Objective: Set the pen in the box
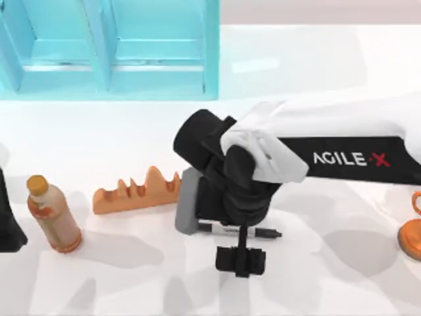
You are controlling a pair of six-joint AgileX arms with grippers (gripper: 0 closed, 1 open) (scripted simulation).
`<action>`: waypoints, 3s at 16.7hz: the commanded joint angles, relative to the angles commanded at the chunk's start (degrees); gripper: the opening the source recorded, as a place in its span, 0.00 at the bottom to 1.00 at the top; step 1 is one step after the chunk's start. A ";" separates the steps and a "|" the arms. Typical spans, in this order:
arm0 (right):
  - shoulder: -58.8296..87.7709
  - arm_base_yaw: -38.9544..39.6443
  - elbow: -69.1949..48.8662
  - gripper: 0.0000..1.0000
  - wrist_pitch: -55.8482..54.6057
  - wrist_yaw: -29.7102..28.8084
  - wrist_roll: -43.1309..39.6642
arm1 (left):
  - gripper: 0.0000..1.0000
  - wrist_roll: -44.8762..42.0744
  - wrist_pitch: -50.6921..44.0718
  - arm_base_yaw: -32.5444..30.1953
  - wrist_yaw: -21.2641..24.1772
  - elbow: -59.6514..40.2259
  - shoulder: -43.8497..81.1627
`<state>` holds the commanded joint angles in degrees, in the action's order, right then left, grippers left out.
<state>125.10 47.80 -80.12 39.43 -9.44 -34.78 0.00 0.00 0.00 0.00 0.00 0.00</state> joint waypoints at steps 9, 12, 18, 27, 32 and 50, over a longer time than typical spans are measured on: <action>0.48 0.24 -0.13 0.70 -0.56 0.01 0.14 | 1.00 0.00 0.00 0.00 0.00 0.00 0.00; 0.48 0.24 -0.13 0.47 -0.56 0.01 0.14 | 1.00 0.00 0.00 0.00 0.00 0.00 0.00; 0.48 0.24 -0.13 0.02 -0.56 0.01 0.14 | 1.00 0.00 0.00 0.00 0.00 0.00 0.00; -5.13 0.66 0.49 0.00 5.62 2.91 2.71 | 1.00 0.00 0.00 0.00 0.00 0.00 0.00; -6.46 0.75 -3.36 0.00 11.18 3.07 2.58 | 1.00 0.00 0.00 0.00 0.00 0.00 0.00; -7.82 -3.89 -17.57 0.00 29.87 2.78 8.97 | 1.00 0.00 0.00 0.00 0.00 0.00 0.00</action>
<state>117.28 43.90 -97.69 69.30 -6.66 -25.81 0.00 0.00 0.00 0.00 0.00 0.00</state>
